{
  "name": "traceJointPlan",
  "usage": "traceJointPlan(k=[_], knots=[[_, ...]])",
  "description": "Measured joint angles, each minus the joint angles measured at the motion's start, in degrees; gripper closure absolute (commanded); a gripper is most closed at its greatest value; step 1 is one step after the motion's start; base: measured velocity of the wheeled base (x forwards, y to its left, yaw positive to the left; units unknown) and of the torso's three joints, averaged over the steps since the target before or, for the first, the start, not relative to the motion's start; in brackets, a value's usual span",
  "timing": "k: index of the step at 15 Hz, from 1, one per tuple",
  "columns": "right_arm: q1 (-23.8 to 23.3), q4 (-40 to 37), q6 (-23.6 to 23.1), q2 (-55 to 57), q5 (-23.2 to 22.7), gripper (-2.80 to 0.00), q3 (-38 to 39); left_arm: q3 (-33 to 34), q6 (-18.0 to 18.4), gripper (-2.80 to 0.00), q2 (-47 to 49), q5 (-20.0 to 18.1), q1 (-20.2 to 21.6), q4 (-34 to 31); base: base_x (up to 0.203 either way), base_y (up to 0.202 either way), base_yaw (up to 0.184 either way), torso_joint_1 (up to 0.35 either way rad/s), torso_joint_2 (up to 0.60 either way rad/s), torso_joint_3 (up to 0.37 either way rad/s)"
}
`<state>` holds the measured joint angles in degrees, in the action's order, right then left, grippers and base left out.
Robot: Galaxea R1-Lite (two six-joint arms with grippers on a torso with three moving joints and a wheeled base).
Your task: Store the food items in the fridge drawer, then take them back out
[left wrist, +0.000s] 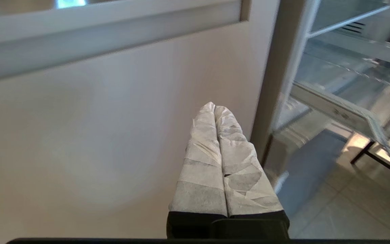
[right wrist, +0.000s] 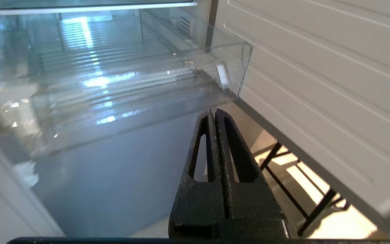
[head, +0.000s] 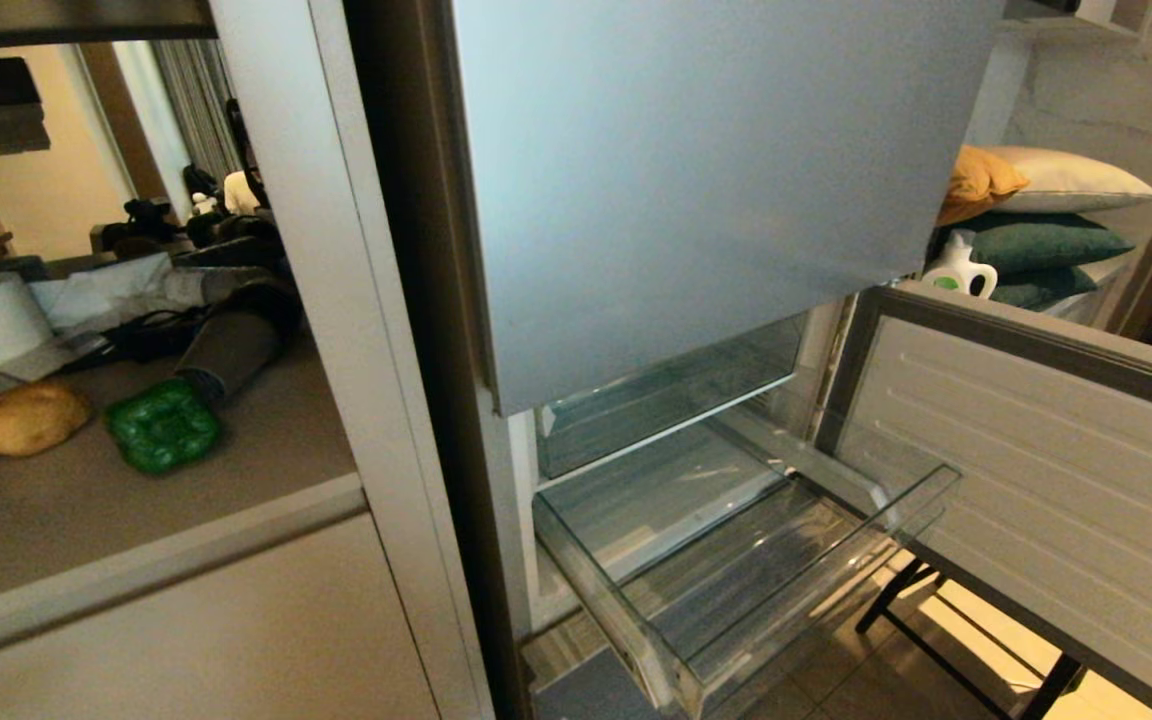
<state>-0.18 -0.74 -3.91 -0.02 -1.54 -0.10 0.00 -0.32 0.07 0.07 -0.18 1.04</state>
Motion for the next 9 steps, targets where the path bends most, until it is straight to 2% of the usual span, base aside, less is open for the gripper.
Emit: traceJointPlan(k=[2,9], knots=[[0.00,-0.02,0.08,0.00,0.06,0.00,0.00,0.00,-0.01,0.00,0.00,0.00,0.00,0.00,-0.095,0.000,0.000,-0.012,0.00,0.002],[0.00,-0.02,0.04,0.02,0.00,0.00,0.00,0.00,0.02,0.00,0.00,0.00,0.00,0.00,0.000,0.000,0.000,0.000,0.00,0.000]])
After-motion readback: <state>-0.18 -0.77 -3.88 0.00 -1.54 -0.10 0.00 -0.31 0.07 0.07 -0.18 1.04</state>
